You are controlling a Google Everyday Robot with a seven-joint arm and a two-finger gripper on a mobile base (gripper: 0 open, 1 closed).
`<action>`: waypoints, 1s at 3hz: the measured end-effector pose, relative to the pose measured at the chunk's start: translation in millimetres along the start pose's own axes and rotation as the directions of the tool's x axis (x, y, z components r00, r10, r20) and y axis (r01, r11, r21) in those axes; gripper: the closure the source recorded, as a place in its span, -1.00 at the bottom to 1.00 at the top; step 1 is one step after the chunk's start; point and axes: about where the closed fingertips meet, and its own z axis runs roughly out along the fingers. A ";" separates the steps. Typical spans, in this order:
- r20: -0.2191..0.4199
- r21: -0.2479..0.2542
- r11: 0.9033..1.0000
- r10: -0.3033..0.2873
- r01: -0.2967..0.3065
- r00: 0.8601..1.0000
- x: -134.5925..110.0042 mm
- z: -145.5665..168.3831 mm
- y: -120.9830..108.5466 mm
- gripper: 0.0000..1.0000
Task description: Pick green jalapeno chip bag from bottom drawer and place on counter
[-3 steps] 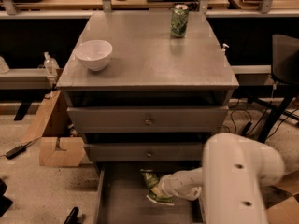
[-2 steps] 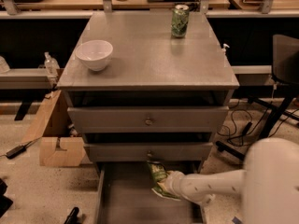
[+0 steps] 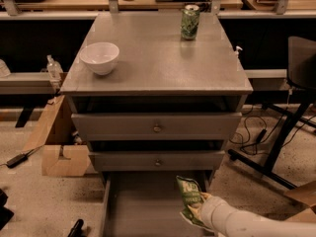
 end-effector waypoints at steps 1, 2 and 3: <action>0.038 0.007 1.000 -0.010 0.010 0.999 -9.8 -87.5 21.8 1.00; 0.067 0.047 0.999 0.009 -0.012 0.998 -14.6 -133.3 10.5 1.00; 0.068 0.046 0.999 0.007 -0.010 0.998 -15.3 -132.7 10.9 1.00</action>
Offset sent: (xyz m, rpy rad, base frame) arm -0.0929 -0.0481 0.1544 0.0357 -0.1323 -0.0293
